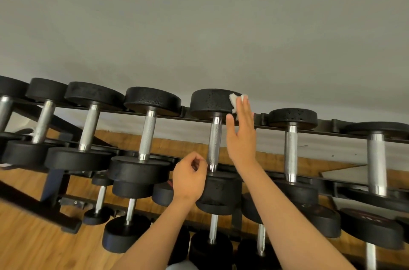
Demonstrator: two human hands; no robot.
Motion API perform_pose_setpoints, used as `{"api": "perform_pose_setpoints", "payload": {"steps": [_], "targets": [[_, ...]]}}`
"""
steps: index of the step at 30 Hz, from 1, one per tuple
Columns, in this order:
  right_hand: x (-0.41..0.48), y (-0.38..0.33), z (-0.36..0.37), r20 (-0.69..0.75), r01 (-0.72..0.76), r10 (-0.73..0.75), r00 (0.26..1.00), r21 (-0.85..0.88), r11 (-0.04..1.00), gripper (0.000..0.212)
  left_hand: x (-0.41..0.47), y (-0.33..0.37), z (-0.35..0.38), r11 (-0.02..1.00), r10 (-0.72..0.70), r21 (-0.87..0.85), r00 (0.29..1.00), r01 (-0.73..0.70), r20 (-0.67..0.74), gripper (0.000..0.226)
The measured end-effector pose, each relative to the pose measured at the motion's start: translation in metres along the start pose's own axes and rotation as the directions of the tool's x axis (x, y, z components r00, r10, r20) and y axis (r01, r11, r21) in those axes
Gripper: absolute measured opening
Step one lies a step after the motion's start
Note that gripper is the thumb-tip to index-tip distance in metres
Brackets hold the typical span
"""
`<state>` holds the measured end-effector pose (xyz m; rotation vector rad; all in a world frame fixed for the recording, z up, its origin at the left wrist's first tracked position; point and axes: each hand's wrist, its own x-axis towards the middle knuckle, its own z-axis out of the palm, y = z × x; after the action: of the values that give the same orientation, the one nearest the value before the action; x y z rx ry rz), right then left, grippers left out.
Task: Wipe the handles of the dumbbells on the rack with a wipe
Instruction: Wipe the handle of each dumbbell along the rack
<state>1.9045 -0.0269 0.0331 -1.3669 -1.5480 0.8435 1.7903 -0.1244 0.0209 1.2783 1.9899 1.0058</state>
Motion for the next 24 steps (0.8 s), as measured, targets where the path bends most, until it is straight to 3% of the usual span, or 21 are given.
{"api": "perform_pose_setpoints", "payload": {"steps": [8, 15, 19, 24], "targets": [[-0.013, 0.011, -0.008, 0.084, -0.025, 0.019, 0.996, 0.072, 0.997, 0.072, 0.001, -0.001, 0.001, 1.0, -0.006, 0.005, 1.0, 0.006, 0.0, 0.023], [0.02, 0.004, -0.018, 0.07, -0.145, 0.134, 0.989, 0.195, 0.97, 0.072, 0.001, -0.001, 0.0, 1.0, -0.006, -0.003, 1.0, 0.006, 0.006, 0.026], [0.0, 0.014, -0.02, 0.134, -0.131, 0.103, 0.986, 0.219, 0.967, 0.077, 0.0, -0.001, 0.0, 1.0, -0.016, -0.011, 1.0, 0.016, 0.002, 0.027], [0.004, 0.013, -0.015, 0.088, -0.175, 0.156, 0.984, 0.28, 0.944, 0.072, 0.0, -0.001, 0.0, 1.0, -0.015, -0.006, 1.0, 0.015, 0.002, 0.026]]}}
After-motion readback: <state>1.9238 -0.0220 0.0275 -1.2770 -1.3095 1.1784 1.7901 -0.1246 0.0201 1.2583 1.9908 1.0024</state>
